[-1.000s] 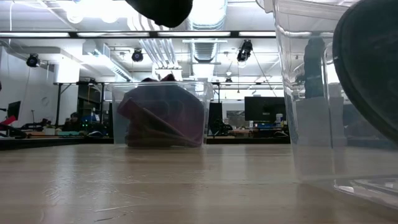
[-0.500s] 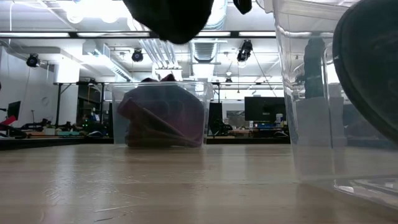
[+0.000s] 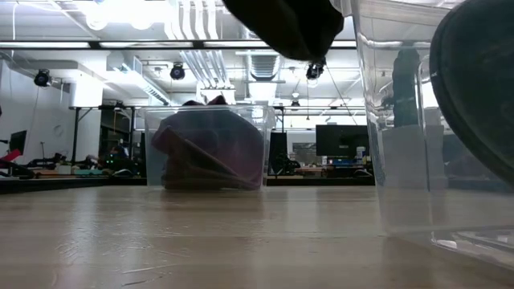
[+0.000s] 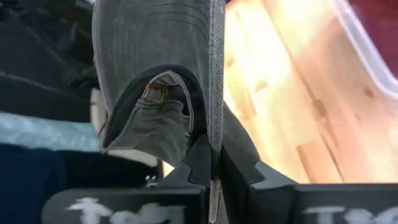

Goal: Pick and place caps into container
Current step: Put the black cap into the bottom transparent container

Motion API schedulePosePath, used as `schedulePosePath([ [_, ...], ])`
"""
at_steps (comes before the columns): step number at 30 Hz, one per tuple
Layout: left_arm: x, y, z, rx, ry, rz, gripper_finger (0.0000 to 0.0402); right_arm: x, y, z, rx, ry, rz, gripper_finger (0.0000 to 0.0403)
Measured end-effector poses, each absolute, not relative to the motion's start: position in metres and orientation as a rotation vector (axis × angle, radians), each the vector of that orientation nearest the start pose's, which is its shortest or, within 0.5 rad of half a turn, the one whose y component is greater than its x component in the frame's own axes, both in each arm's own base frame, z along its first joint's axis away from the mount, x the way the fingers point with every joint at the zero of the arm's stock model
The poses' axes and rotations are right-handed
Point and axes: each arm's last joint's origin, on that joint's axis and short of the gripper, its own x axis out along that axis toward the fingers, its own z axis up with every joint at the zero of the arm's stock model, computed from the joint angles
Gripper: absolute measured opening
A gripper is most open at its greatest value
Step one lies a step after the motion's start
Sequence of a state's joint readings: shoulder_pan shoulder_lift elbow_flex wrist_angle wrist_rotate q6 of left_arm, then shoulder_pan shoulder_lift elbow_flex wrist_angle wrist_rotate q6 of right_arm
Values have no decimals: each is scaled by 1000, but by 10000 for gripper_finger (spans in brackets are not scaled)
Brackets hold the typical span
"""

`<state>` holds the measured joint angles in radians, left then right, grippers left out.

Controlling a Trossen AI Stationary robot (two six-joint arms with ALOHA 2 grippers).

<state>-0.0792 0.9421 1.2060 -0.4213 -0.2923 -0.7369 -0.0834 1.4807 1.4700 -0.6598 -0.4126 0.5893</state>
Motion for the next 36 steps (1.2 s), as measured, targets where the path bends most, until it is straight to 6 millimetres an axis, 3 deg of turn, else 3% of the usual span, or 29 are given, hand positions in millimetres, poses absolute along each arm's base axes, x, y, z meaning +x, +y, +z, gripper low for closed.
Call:
schedulePosePath([
  [7,204,-4,410,-998,188,175,158,314,-21,366,765,748,218,12],
  [17,241,6,387,-1177,404,39,158,310,-17,365,829,817,375,12],
  [26,270,7,382,-1264,416,-113,158,307,-16,363,863,870,394,12],
  [36,298,8,355,-1306,535,-101,158,306,-15,362,877,885,406,12],
])
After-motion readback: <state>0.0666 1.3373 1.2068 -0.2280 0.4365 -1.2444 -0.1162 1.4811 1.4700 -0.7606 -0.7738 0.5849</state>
